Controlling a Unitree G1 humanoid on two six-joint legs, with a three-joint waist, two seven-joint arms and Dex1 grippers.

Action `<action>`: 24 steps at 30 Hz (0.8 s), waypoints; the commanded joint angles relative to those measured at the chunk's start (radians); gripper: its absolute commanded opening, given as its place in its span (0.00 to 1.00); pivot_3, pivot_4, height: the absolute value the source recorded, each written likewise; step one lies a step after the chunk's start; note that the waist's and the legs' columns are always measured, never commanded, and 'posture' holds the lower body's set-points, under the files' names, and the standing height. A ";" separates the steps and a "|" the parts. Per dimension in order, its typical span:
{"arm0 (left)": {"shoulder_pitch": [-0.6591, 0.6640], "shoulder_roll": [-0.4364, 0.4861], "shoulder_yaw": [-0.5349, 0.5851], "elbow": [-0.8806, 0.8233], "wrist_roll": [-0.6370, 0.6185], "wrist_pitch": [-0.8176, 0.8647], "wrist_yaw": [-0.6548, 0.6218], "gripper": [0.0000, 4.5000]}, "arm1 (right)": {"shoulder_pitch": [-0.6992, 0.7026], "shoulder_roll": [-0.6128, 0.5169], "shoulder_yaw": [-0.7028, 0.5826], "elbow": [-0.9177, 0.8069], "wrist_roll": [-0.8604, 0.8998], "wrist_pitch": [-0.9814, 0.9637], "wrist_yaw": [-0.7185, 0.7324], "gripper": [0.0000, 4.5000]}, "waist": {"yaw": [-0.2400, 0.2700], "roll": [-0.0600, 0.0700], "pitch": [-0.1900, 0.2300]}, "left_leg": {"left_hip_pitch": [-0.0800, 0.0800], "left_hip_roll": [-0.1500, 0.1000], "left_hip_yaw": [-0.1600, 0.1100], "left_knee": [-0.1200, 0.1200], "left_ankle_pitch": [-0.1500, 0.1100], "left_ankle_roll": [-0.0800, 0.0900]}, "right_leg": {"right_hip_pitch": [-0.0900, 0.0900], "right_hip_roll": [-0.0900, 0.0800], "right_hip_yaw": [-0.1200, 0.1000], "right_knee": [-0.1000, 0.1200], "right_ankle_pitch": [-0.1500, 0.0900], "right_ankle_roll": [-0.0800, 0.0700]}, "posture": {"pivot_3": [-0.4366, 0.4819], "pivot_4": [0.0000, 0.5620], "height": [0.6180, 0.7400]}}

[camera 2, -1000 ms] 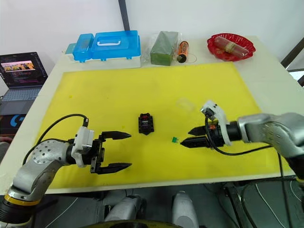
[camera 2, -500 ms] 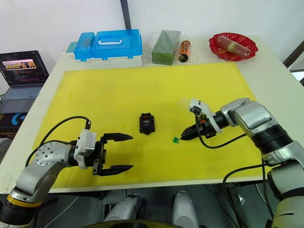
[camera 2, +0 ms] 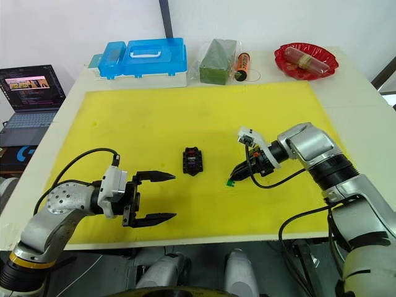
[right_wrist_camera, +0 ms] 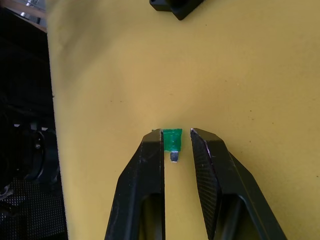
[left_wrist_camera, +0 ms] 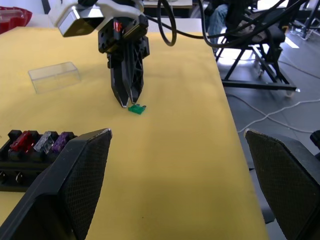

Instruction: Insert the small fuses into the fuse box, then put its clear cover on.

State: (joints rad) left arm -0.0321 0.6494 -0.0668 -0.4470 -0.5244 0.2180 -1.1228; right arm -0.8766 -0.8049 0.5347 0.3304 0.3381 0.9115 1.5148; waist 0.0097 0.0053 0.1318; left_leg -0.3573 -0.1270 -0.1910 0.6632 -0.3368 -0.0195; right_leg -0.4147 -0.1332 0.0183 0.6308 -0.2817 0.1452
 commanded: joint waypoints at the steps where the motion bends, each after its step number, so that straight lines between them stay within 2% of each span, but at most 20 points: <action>1: 0.005 0.004 0.001 -0.042 -0.015 0.003 0.006 1.00 | -0.025 0.006 -0.006 0.010 -0.030 -0.012 0.026 0.20 | 0.001 0.000 0.000 | 0.000 0.000 0.000 0.000 0.000 0.000 | 0.000 0.000 0.000 0.000 0.000 0.000 | 0.48 0.27 1.00; 11: 0.022 0.003 0.001 -0.055 -0.012 0.002 0.016 1.00 | -0.014 0.008 0.005 0.029 -0.084 -0.027 0.078 0.20 | 0.002 0.000 0.000 | 0.000 0.000 0.000 0.000 0.000 0.000 | 0.000 0.000 0.000 0.000 0.000 0.000 | 0.48 0.27 1.00; 24: -0.024 -0.006 -0.006 -0.044 -0.015 0.025 0.026 1.00 | 0.010 0.032 -0.003 0.019 -0.107 -0.021 0.077 0.20 | 0.001 0.000 0.000 | 0.000 0.000 0.000 0.000 0.000 0.000 | 0.000 0.000 0.000 0.000 0.000 0.000 | 0.48 0.27 1.00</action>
State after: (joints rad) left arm -0.0516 0.6450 -0.0670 -0.4743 -0.5258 0.2455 -1.0986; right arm -0.8740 -0.7779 0.5350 0.3590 0.2370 0.8887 1.5864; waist 0.0112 0.0053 0.1317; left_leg -0.3570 -0.1269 -0.1910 0.6632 -0.3368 -0.0197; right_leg -0.4145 -0.1331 0.0184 0.6308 -0.2816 0.1450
